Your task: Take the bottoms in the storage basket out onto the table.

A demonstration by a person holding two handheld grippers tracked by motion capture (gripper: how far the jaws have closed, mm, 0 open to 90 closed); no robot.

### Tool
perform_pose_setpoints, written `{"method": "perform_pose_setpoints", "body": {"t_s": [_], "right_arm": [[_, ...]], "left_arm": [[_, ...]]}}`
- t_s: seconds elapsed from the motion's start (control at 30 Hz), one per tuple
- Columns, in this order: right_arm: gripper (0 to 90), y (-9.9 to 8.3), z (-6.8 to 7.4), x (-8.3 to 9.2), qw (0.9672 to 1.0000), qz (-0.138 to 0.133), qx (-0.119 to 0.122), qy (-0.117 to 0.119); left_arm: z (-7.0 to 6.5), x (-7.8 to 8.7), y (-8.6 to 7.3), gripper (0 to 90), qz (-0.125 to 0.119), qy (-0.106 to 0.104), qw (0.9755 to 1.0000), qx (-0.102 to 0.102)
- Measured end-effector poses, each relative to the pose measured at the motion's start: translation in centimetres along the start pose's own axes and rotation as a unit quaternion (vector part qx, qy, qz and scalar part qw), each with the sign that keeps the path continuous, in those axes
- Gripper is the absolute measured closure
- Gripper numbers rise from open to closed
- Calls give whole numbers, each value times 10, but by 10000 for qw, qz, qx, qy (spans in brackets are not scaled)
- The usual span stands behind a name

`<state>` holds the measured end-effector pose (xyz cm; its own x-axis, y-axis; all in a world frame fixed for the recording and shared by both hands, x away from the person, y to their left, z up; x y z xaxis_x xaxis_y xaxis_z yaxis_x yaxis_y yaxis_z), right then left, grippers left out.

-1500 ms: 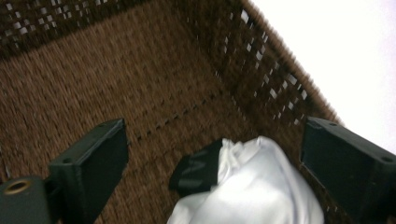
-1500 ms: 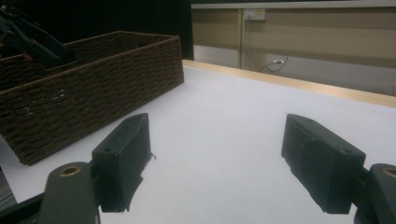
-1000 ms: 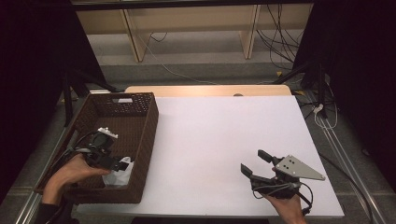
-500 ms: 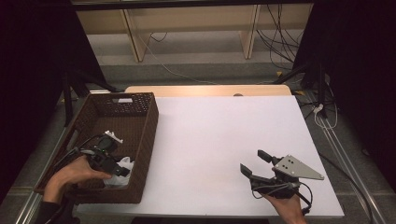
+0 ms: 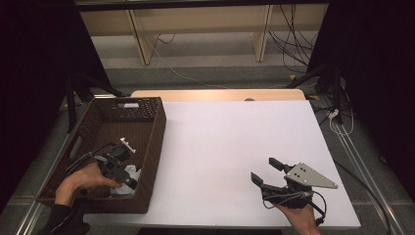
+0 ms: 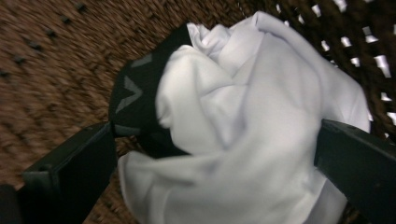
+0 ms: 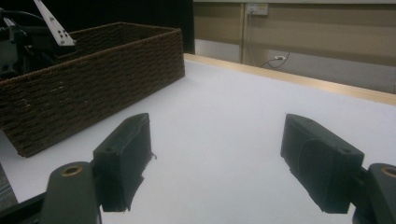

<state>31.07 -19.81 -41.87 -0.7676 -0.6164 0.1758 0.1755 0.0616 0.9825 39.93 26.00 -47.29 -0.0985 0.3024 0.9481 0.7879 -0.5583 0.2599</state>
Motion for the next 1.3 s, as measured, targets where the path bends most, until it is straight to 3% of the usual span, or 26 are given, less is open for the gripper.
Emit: {"method": "perform_pose_setpoints", "body": {"t_s": [0.17, 0.27, 0.37, 0.7, 0.9, 1.13, 1.3], "right_arm": [[256, 0, 1, 0, 10000, 1, 13, 18], [258, 0, 0, 0, 10000, 6, 4, 10], [260, 0, 0, 0, 10000, -1, 16, 10], [267, 0, 0, 0, 10000, 1, 7, 10], [269, 0, -1, 0, 10000, 0, 14, -2], [270, 0, -1, 0, 10000, -12, 2, -11], [270, 0, -2, 0, 10000, -15, -8, -19]], "left_arm": [[5, -13, -4, 0, 115, -478, 9986, 213], [5, -21, -6, 7, 263, -577, 9977, 227], [3, -20, -5, 86, 187, -673, 9974, 148], [2, -8, -5, 400, -78, -618, 9980, -87], [6, 0, -5, 579, -355, -608, 9975, -16], [14, 11, -2, 656, -871, -233, 9958, 140], [19, 23, 2, 672, -1300, 53, 9908, 378]]}}
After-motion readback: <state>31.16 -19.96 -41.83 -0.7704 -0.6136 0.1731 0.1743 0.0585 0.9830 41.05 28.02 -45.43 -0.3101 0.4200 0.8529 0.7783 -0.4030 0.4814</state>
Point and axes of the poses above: each handheld gripper's, and its own axes: x roughly backward along the jaws, y roughly out of its top, z roughly to its left, the point moved 4 cm from there along -x, roughly forward along the jaws, and after that the axes turned 7 degrees about -z, right-handed, at the moved point
